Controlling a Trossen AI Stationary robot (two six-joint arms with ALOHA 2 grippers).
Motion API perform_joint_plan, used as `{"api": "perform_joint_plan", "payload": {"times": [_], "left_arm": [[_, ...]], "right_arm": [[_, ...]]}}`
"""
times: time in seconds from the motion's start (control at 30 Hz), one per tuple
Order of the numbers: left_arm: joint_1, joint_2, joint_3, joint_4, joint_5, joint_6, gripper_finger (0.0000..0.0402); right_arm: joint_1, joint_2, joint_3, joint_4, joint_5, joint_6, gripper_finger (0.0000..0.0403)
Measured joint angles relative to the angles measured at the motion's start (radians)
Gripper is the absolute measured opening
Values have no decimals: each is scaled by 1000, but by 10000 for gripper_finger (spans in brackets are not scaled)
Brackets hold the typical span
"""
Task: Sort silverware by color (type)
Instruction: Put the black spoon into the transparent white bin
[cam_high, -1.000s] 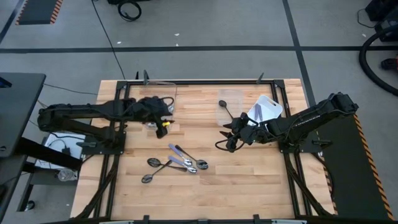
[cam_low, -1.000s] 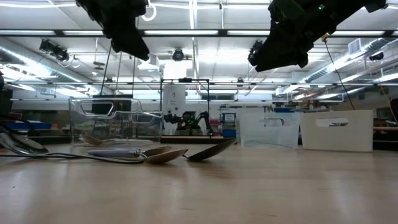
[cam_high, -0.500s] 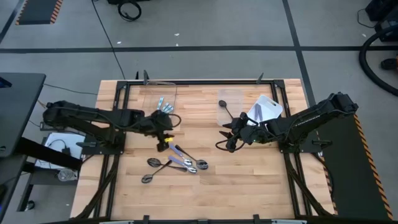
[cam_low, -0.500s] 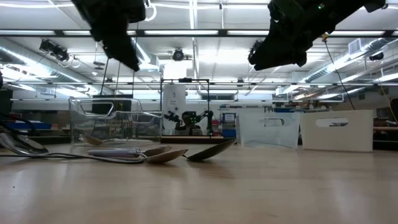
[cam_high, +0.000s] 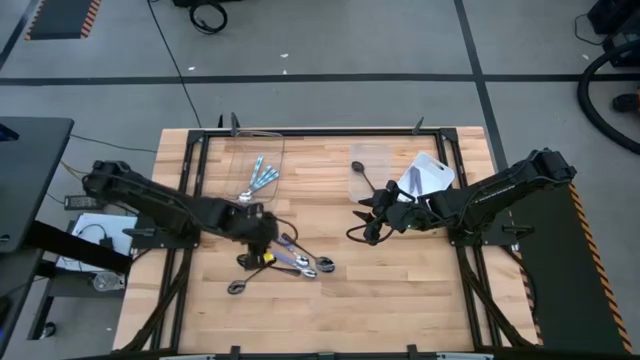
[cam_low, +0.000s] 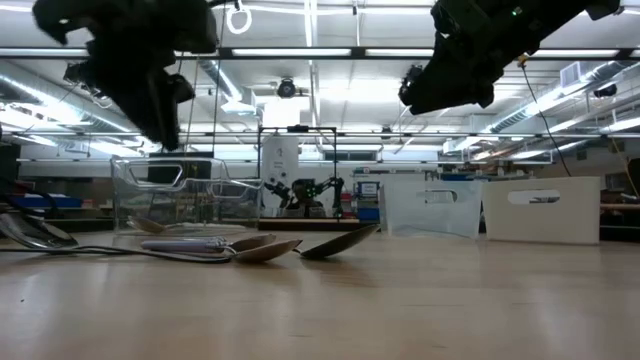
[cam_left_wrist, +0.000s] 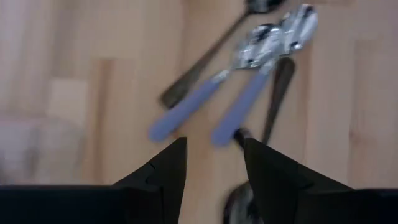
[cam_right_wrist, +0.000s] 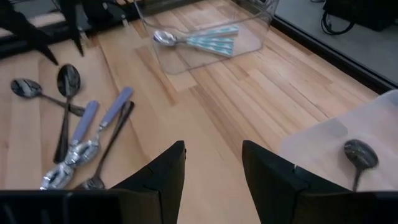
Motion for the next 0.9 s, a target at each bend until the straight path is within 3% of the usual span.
{"api": "perform_joint_plan", "payload": {"times": [0.4,0.9], "left_arm": [[-117,148,-1,43,18,2,166],[-139,152,-2,105,17,-62,166]], "right_arm": [[0,0,-2,-12,-4,-3,169],[0,0,-2,-12,-16,-3,169]]}}
